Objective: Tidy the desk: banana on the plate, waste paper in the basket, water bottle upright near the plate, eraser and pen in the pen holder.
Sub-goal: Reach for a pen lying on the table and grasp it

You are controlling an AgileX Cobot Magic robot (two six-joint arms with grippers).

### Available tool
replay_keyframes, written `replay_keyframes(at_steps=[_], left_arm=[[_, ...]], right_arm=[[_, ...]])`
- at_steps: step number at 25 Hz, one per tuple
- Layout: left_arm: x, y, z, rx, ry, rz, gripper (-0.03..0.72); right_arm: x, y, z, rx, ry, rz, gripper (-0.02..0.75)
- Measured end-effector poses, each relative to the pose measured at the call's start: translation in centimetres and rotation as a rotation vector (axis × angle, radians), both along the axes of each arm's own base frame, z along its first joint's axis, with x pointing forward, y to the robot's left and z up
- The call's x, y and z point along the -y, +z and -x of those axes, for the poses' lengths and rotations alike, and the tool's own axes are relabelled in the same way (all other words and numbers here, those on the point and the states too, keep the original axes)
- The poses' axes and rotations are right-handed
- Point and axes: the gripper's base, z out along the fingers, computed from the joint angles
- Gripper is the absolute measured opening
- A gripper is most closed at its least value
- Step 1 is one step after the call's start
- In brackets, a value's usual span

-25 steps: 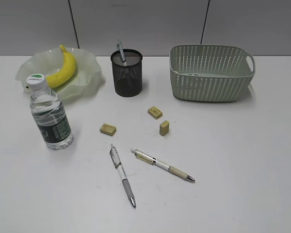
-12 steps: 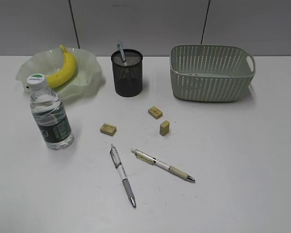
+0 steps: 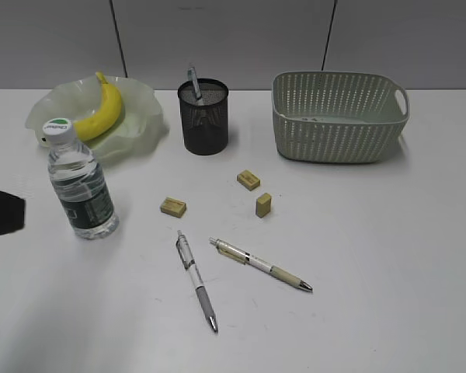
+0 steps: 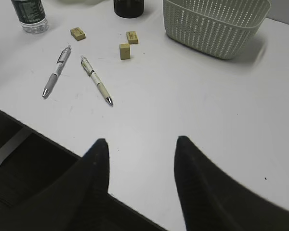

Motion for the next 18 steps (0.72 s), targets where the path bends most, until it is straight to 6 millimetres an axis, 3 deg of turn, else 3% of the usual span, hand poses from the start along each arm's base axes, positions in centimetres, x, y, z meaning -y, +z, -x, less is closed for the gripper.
replay_keyframes(at_steps=[7,18], left_arm=[[2.6,-3.8,-3.5,-0.227,0.003,0.026,0.42],[11.0,-9.2,-4.3,-0.336,-0.039,-0.033,0.42]], right_arm=[[0.0,0.0,0.0,0.0,0.0,0.0,0.363],[0.0,0.0,0.0,0.001,0.0,-0.001,0.361]])
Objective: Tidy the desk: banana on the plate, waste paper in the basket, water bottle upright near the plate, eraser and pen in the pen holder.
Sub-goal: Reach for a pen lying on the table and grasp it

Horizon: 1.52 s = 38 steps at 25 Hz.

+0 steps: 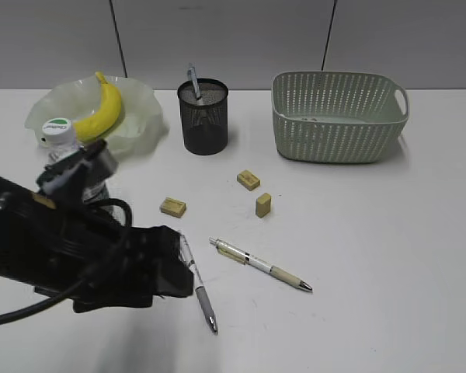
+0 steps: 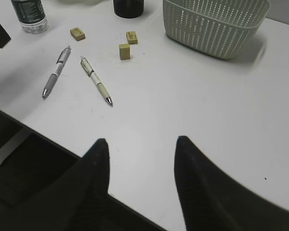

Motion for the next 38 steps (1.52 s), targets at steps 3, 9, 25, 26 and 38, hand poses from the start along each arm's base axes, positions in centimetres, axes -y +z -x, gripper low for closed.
replay_keyframes(at_steps=[3,9,25,26,38], left_arm=[[2.2,-1.0,-0.6,-0.053,0.0,-0.013,0.42],[5.0,-3.1,-2.9,-0.13,0.027,-0.054,0.42],[6.1,-0.1,-6.9,-0.117,0.063,-0.388,0.42],[6.1,-0.4,-7.1,-0.13,0.066,-0.4,0.42],[8.6,-4.2,-10.4,-0.333,0.059,-0.556,0.42]], right_arm=[[0.0,0.0,0.0,0.0,0.0,0.0,0.361],[0.0,0.0,0.0,0.0,0.0,0.0,0.362],[0.0,0.0,0.0,0.0,0.0,0.0,0.361],[0.0,0.0,0.0,0.0,0.0,0.0,0.361],[0.0,0.0,0.0,0.0,0.0,0.0,0.362]])
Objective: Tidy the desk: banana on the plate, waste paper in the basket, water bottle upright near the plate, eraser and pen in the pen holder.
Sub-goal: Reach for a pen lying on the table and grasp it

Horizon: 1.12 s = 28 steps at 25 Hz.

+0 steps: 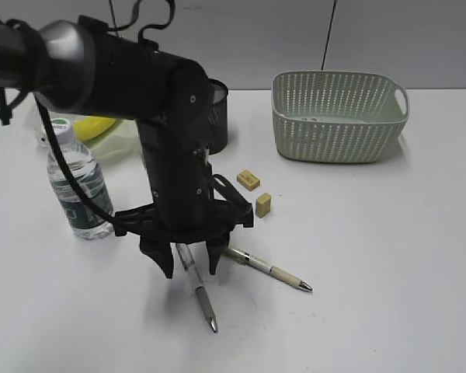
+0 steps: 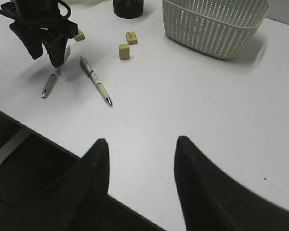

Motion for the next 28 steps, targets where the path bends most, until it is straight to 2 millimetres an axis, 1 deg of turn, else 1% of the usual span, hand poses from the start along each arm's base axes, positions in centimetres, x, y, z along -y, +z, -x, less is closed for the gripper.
replay_keyframes(at_steps=[5,11,18,22,25,27,28], left_arm=[[0.4,-0.8,-0.3,-0.031,0.001,-0.018,0.417],[0.2,-2.1,-0.7,-0.056,0.021,-0.028,0.373],[0.1,-2.1,-1.3,-0.026,0.043,0.006,0.323],[-0.5,-2.6,-1.6,-0.056,0.058,-0.017,0.317],[-0.5,-2.9,-1.6,-0.061,0.061,-0.017,0.314],[-0.4,-2.9,-1.6,-0.057,0.059,-0.011,0.291],[-0.4,-2.9,-1.7,-0.056,0.057,-0.009,0.268]], right_arm=[[0.0,0.0,0.0,0.001,0.0,-0.001,0.361],[0.0,0.0,0.0,0.001,0.0,-0.001,0.361],[0.0,0.0,0.0,0.001,0.0,-0.001,0.362],[0.0,0.0,0.0,0.001,0.0,-0.001,0.362],[0.0,0.0,0.0,0.001,0.0,-0.001,0.362],[0.0,0.0,0.0,0.001,0.0,-0.001,0.362],[0.0,0.0,0.0,0.001,0.0,-0.001,0.361]])
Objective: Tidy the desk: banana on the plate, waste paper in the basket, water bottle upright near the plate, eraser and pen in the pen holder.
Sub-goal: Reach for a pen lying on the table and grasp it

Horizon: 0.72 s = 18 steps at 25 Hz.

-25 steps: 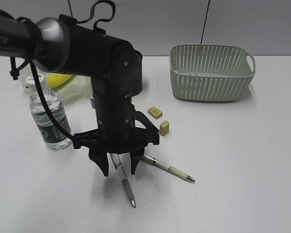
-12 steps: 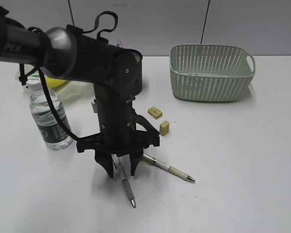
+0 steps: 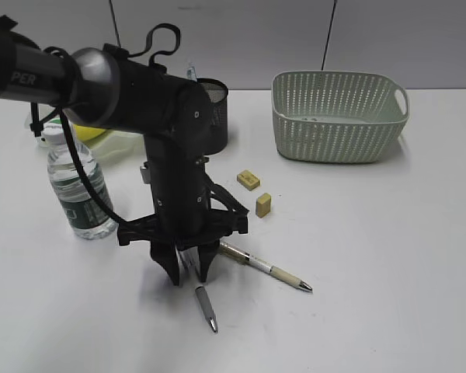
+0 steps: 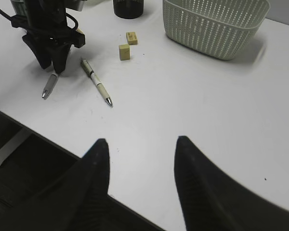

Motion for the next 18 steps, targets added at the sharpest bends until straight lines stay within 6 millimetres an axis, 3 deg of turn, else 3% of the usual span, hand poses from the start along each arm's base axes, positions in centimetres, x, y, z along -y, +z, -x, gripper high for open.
replay_keyframes(at_steps=[3,8,11,14,18], left_arm=[[0.1,-0.4,0.0,-0.009,0.001,0.005,0.218],[0.2,-0.7,-0.1,-0.016,-0.006,0.007,0.209],[0.3,-0.5,-0.2,-0.022,-0.048,0.007,0.102],[0.5,0.4,-0.4,-0.019,-0.085,0.01,0.085],[1.0,3.4,-0.9,0.039,-0.093,0.056,0.085]], right_arm=[[0.0,0.0,0.0,0.0,0.0,-0.001,0.361],[0.0,0.0,0.0,0.0,0.0,-0.001,0.361],[0.0,0.0,0.0,0.0,0.0,-0.001,0.361],[0.0,0.0,0.0,0.0,0.0,-0.001,0.361],[0.0,0.0,0.0,0.0,0.0,-0.001,0.361]])
